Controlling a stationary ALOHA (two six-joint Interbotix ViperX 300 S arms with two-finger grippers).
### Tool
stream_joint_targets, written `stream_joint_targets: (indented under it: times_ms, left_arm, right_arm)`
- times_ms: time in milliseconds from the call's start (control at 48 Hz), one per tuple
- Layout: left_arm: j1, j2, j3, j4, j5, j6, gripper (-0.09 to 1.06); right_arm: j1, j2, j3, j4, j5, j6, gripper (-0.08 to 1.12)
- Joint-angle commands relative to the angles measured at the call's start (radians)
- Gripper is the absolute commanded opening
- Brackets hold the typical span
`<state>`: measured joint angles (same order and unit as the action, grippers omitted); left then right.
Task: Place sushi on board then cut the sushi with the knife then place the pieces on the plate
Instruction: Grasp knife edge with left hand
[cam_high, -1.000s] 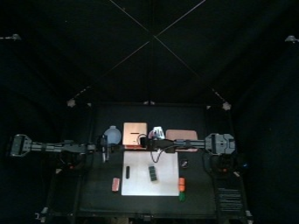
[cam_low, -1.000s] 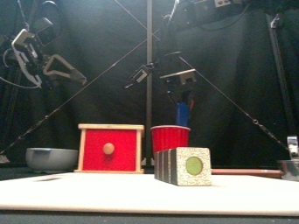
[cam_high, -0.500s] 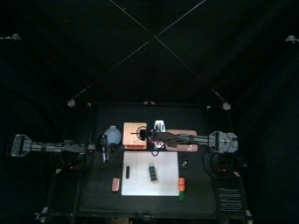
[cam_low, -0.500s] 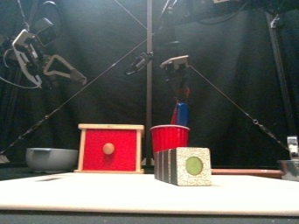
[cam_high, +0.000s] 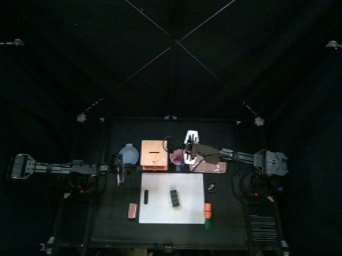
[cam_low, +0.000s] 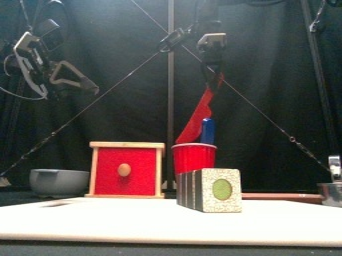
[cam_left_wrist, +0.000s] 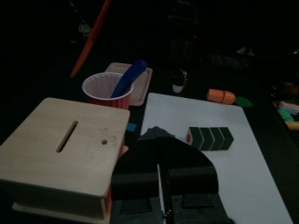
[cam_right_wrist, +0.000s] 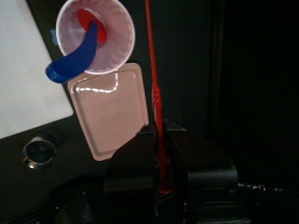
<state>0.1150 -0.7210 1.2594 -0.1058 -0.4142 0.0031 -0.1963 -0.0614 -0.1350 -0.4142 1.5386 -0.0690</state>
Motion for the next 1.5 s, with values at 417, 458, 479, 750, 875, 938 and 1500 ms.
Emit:
stream_joint_targets:
  times_ms: [417,458,479,750,875,938,1500]
  left_arm:
    - [-0.006,-0.026,-0.069,0.012,-0.012,0.002,-0.02]
    - [-0.006,-0.026,-0.074,0.017,-0.012,0.002,-0.02]
    - [-0.008,-0.028,-0.078,0.020,-0.012,0.003,-0.02]
    - [-0.049,-0.026,-0.087,0.052,-0.023,0.002,-0.02]
    - [-0.094,-0.026,-0.091,0.069,-0.052,0.002,-0.02]
    - [-0.112,-0.025,-0.094,0.081,-0.058,0.003,-0.02]
    - [-0.183,0.132,-0.160,0.074,-0.052,-0.003,0.61]
  right_arm:
    - [0.023,-0.431,0.304,0.150,-0.268,0.166,0.41]
    - [0.028,-0.460,0.351,0.166,-0.301,0.173,0.41]
    - [0.029,-0.476,0.374,0.173,-0.314,0.176,0.41]
    - [0.084,-0.709,0.707,0.290,-0.769,0.209,0.41]
    - [0.089,-0.744,0.839,0.374,-0.877,0.204,0.41]
    - [0.094,-0.742,0.876,0.402,-0.917,0.202,0.41]
    - [0.187,-0.615,1.039,0.445,-1.253,0.207,0.41]
